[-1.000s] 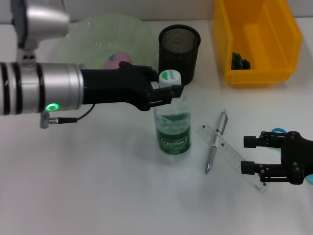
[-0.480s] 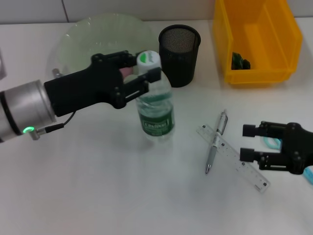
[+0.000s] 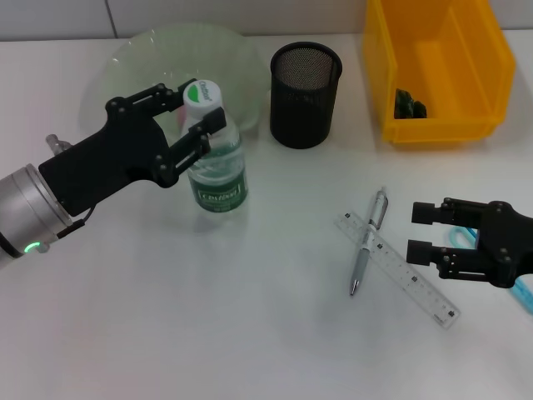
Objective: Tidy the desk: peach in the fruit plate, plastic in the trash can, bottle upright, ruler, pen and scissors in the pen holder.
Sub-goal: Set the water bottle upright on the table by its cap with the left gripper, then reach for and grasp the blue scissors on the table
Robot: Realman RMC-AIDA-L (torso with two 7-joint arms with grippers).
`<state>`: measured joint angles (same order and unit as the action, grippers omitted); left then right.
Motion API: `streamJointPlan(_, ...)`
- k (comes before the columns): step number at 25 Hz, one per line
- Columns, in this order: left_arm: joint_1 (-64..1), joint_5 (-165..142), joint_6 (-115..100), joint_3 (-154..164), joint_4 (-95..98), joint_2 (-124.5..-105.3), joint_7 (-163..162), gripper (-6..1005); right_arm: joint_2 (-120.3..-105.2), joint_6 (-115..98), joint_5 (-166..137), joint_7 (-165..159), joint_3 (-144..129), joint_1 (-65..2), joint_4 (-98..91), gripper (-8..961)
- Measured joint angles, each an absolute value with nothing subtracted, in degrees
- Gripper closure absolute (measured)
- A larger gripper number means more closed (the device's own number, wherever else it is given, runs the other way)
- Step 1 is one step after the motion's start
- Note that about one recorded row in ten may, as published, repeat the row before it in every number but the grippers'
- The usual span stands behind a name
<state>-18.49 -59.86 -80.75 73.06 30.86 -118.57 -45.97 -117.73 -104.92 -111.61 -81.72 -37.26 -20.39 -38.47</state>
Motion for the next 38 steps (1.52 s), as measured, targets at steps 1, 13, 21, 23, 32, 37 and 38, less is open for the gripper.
streamJointPlan(1, -18.74, -58.94, -80.65, 73.05, 29.79, -118.59, -44.49, 491, -117.77, -104.91, -111.61, -81.72, -37.26, -20.49, -38.37, 205)
streamJointPlan(13, -19.93, -54.97, -78.99, 72.89, 24.69, -118.59, -40.33, 465, -117.78, -104.85, -111.61, -81.28, -37.26, -20.92, -37.72, 204)
streamJointPlan(21, -19.69, -54.80, -79.25, 72.85, 23.98, -118.73, -39.95, 448, -118.03, -104.86, -111.62, -81.25, -37.44, -20.95, -37.70, 204)
streamJointPlan(23, -19.64, -54.78, -79.39, 72.85, 23.96, -118.74, -39.95, 444, -118.04, -104.88, -111.62, -81.24, -37.48, -20.98, -37.70, 205)
streamJointPlan(32, -18.65, -54.59, -84.17, 70.87, 23.90, -118.60, -40.23, 401, -117.87, -106.47, -111.62, -81.59, -36.29, -21.43, -38.12, 205)
streamJointPlan(37, -16.26, -54.79, -94.30, 68.27, 24.31, -117.38, -43.50, 327, -116.67, -109.24, -111.62, -84.10, -31.43, -22.65, -39.19, 204)
streamJointPlan(38, -15.69, -55.00, -96.00, 67.92, 24.47, -116.74, -45.06, 299, -116.43, -109.62, -111.62, -85.03, -30.52, -22.96, -39.81, 204)
